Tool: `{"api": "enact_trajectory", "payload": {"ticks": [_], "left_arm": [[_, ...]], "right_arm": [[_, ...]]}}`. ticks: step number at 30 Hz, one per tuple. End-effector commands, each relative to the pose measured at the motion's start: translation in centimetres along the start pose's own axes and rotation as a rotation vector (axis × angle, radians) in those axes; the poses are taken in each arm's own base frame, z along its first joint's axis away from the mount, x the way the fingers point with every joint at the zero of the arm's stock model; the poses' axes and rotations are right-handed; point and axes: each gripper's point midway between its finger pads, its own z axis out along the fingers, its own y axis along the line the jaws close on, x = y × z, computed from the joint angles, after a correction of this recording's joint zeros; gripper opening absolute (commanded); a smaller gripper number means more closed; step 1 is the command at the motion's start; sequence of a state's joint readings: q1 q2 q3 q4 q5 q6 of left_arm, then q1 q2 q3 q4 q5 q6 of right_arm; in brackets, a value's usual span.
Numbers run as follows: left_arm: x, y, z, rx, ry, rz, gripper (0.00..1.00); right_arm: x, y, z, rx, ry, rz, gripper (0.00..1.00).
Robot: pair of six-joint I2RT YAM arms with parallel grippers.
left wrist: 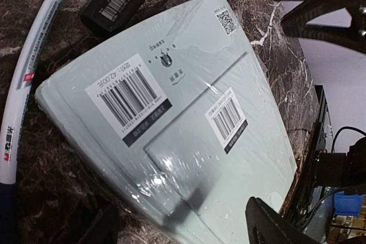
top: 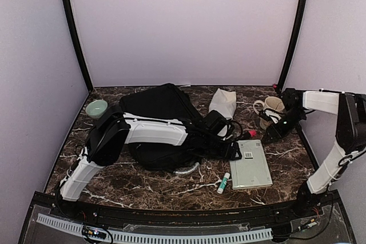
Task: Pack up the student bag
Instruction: Pick up the book at the center of the board.
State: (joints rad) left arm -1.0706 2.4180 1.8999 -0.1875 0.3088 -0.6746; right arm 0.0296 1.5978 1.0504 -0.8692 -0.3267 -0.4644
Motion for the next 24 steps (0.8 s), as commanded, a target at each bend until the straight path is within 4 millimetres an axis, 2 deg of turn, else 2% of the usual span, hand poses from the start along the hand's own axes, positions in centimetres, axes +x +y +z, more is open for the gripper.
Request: {"api": "enact_trajectory", "payload": {"ticks": [1, 9, 13, 17, 24], "left_arm": [[-1.5, -1.4, -2.3, 0.066, -0.039, -0.100, 0.79], [-1.9, -1.8, -1.8, 0.103, -0.058, -0.109, 0.77], [-1.9, -1.8, -1.1, 0.113, -0.049, -0.121, 0.77], [-2.0, -2.5, -0.4, 0.148, -0.034, -0.105, 0.76], [-3.3, -4.9, -1.8, 0.180, -0.065, -0.028, 0.74]], "right_arm": [[1.5, 1.6, 2.0, -0.135, 0.069, 0.071, 0.51], [2.5, 2.2, 4.6, -0.226, 0.123, 0.115, 0.49], [1.8, 3.3, 5.0, -0.295, 0.107, 0.103, 0.45], [0.5, 4.7, 4.3, -0.329, 0.061, 0.063, 0.40], [-1.2, 6.8, 2.1, -0.316, -0.001, -0.034, 0.34]]}}
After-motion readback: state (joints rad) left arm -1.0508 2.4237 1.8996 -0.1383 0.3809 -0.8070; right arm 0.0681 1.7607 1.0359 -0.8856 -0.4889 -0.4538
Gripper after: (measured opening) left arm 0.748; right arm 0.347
